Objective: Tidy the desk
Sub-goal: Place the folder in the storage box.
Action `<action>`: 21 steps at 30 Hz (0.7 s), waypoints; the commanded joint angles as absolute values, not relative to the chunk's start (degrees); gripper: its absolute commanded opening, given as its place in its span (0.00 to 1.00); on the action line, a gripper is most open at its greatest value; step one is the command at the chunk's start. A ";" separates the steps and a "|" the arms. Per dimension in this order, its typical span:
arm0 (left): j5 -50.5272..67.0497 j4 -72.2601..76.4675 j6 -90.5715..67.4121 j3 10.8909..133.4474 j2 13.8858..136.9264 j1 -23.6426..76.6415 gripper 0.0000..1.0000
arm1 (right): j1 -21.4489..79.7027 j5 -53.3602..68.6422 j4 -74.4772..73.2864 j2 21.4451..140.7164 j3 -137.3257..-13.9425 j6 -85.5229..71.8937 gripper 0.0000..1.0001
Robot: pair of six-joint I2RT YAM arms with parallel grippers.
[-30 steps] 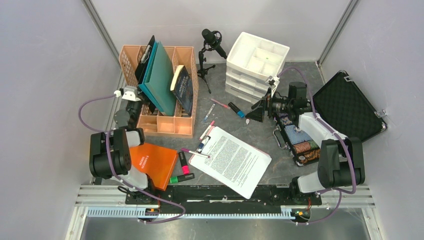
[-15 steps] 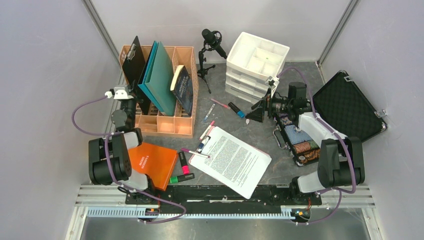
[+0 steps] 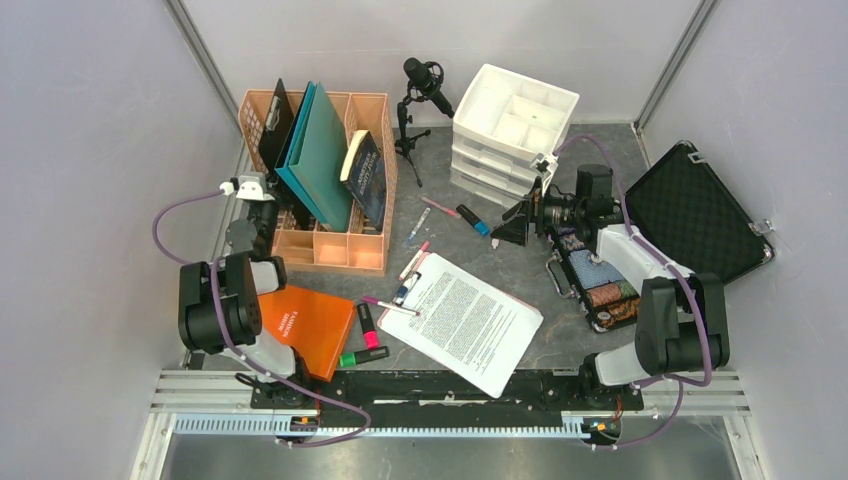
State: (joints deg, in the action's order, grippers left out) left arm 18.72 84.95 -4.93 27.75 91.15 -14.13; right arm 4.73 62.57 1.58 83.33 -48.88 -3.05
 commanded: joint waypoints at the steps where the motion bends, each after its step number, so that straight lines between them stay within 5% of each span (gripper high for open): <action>1: 22.88 89.21 -2.92 27.59 91.02 -14.15 0.23 | 4.44 63.67 1.86 83.82 -49.92 -1.68 0.98; 12: 16.64 85.96 2.27 25.62 84.26 -14.41 0.52 | 4.40 60.96 -3.18 82.25 -50.43 2.99 0.98; 21: 11.31 55.01 9.62 28.80 68.42 -14.94 0.80 | 4.61 57.70 -6.87 79.47 -50.93 7.14 0.98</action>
State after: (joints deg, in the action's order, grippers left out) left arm 14.79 71.61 2.76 25.91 75.24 -14.57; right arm 4.75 59.48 -5.78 82.72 -48.90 3.95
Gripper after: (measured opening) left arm 0.746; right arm 0.985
